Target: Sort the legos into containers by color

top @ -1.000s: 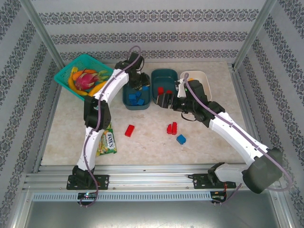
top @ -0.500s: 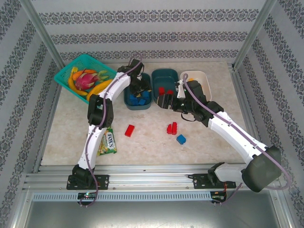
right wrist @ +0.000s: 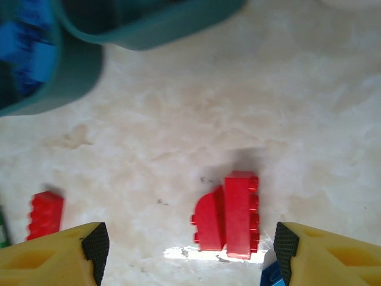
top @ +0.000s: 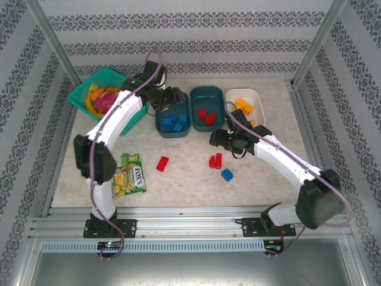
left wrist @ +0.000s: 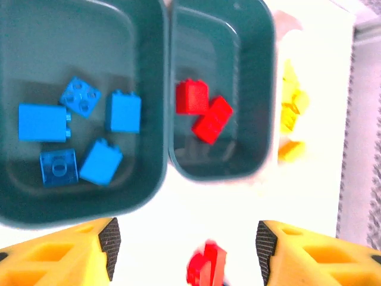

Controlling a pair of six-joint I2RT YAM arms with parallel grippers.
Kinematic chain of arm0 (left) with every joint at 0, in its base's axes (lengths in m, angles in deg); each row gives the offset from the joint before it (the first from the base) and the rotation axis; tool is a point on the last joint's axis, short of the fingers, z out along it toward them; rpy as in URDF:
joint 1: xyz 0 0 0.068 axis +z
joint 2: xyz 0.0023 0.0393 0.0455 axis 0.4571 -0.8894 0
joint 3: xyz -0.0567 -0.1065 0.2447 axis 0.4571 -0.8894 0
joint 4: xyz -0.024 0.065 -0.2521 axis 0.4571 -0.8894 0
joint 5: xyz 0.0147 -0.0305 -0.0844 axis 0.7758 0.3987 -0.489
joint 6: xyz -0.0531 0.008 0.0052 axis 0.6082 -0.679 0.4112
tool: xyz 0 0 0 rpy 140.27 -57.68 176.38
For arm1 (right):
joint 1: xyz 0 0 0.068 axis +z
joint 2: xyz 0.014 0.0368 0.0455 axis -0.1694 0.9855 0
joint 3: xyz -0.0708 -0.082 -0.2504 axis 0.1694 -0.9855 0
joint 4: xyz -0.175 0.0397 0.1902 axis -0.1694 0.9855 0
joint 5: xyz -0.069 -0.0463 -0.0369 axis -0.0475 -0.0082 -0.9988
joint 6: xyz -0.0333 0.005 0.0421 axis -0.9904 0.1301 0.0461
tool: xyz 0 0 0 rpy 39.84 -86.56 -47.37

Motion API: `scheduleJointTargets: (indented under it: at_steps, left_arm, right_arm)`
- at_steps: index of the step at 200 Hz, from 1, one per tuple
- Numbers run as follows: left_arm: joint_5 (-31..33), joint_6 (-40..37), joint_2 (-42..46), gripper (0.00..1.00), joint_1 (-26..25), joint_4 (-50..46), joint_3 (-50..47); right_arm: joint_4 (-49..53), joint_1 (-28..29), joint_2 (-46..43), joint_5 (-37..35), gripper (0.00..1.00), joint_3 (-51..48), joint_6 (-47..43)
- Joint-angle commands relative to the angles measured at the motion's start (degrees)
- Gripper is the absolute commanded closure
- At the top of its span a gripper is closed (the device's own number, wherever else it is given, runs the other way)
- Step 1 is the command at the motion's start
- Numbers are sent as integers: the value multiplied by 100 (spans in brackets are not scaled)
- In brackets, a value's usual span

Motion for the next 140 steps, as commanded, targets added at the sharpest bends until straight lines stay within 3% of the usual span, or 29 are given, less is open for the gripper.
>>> scheduleJointTargets:
  at_steps: [1,32,60,140]
  left_arm:
    - [-196,-242,887,36,-443,662,-1273]
    - [-54,54,2124,35,-1114,1177,-2916]
    - [189,479,2797,35,-1474,1423,-3765]
    - [384,439,3025,35,-1584,1216,-3789]
  right_arm:
    - [-153,-89,396,-123,25,-102,608]
    - [-357,-235,1035,-4,28,-70,935]
    - [-553,-263,1325,-13,31,-133,987]
    - [-645,-88,1707,76,44,-366,1056]
